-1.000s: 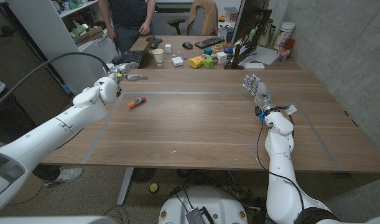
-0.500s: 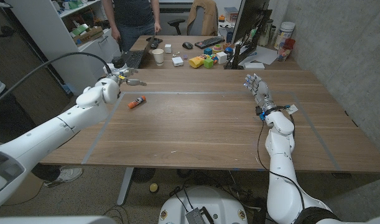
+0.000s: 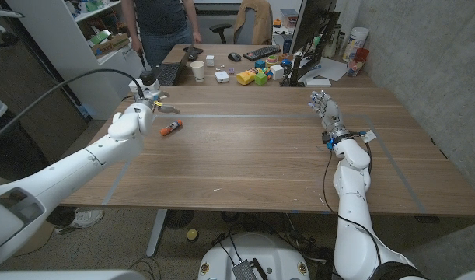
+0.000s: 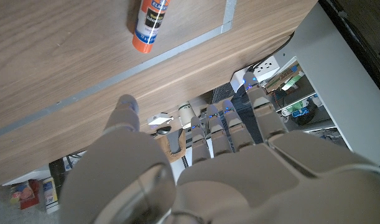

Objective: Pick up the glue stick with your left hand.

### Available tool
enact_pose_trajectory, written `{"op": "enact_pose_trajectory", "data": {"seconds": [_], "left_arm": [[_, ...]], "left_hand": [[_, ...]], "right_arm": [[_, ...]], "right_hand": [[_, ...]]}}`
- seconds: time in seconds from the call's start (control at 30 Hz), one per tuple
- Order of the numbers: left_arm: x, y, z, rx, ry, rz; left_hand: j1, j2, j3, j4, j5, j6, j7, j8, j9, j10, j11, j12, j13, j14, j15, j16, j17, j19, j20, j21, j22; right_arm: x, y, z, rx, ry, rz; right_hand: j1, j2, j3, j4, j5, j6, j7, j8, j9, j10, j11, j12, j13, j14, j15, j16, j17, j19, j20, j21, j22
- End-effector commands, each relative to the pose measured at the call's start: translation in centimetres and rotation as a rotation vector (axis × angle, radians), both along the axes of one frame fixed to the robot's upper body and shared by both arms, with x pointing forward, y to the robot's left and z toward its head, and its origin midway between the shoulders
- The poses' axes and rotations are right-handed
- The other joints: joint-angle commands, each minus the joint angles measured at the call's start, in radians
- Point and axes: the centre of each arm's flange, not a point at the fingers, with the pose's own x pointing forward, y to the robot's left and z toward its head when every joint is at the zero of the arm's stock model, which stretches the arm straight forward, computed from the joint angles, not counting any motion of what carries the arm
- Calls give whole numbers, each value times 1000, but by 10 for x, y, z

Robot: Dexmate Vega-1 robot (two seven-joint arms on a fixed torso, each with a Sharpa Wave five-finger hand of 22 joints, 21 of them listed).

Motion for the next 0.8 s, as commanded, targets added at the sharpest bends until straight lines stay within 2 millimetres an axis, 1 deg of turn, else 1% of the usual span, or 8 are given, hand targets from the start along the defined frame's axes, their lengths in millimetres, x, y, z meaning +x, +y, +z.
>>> {"op": "enact_pose_trajectory", "data": {"seconds": [0.03,0.2,0.3,0.7,0.8], "left_arm": [[25,1,-21,0,22,22],[31,-1,-27,-16,32,0],[35,-3,-30,-24,41,-10],[39,-8,-45,-32,78,-24],[40,-9,-49,-35,90,-26]], "left_hand": [[15,0,-5,2,8,9,3,8,5,4,-6,-4,3,2,-3,1,2,3,-1,-5,-1],[18,0,-8,3,8,2,-1,4,5,0,-3,-6,3,3,-4,0,2,6,-1,-5,-1],[19,0,-9,3,9,1,2,3,5,1,-3,-6,3,5,-5,0,2,8,-1,-5,-1],[33,5,-12,4,11,11,3,4,5,18,-7,-2,4,20,-16,4,2,18,-2,-5,0],[39,7,-12,3,12,13,0,4,5,22,-7,-1,4,24,-18,5,2,22,-2,-5,0]], "right_arm": [[-5,1,5,-11,-22,-13],[-6,0,7,-15,-34,-14],[-6,1,7,-19,-40,-14],[-5,1,9,-18,-54,-12],[-4,1,10,-21,-57,-10]], "right_hand": [[-5,43,1,-2,10,10,3,8,2,13,0,4,5,6,-1,2,1,9,-20,-6,4],[-4,42,1,-3,10,10,3,8,2,14,0,4,5,7,-1,2,1,8,-20,-9,4],[-4,41,2,-4,10,11,4,8,2,15,0,4,5,10,-1,2,0,7,-20,-11,4],[-1,38,3,-9,11,14,3,8,2,16,-2,3,5,19,5,2,-2,4,-21,-19,4],[-1,38,3,-9,11,14,3,8,2,16,-1,3,5,21,5,2,-2,5,-21,-20,4]]}}
